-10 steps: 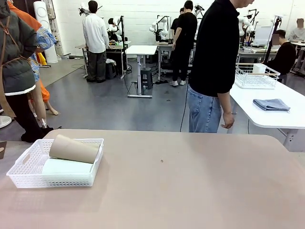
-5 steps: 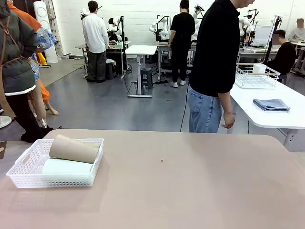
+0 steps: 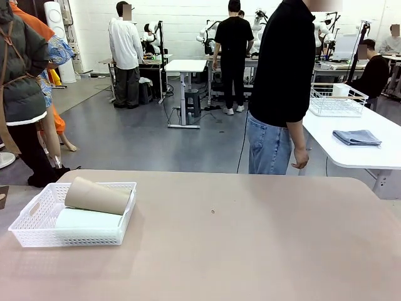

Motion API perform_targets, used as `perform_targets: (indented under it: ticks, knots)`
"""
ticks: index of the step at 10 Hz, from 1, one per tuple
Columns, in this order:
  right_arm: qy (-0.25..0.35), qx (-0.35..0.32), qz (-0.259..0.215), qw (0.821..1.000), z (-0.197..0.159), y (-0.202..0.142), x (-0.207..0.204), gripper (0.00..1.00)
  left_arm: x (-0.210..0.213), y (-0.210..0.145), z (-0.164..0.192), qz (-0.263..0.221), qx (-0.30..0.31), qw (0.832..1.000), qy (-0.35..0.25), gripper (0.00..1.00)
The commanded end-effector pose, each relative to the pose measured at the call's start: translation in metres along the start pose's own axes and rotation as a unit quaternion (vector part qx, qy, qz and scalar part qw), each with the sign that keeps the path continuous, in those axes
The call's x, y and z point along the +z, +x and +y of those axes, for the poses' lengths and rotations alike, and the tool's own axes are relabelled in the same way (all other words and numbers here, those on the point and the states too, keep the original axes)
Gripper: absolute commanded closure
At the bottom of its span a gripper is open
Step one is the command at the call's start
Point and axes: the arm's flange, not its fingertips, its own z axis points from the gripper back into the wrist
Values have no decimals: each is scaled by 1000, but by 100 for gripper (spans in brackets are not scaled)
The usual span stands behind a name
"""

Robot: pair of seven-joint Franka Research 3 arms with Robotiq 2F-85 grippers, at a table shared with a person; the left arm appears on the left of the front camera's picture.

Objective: Clean and organize the cups into the basket.
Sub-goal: Move the Organizing basket back to the left side of the table.

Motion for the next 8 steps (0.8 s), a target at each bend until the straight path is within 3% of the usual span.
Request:
perform_targets:
  ticks: [1,4,8]
  knots:
    - [-2,-6,5,1000,2,0,-1,0,51,46,37,43,21,976,-214,0]
    - [-2,-6,5,1000,2,0,-1,0,97,71,86,65,9,929,-365,0]
    - [-2,-6,5,1000,2,0,-1,0,125,80,125,3,1,901,-433,0]
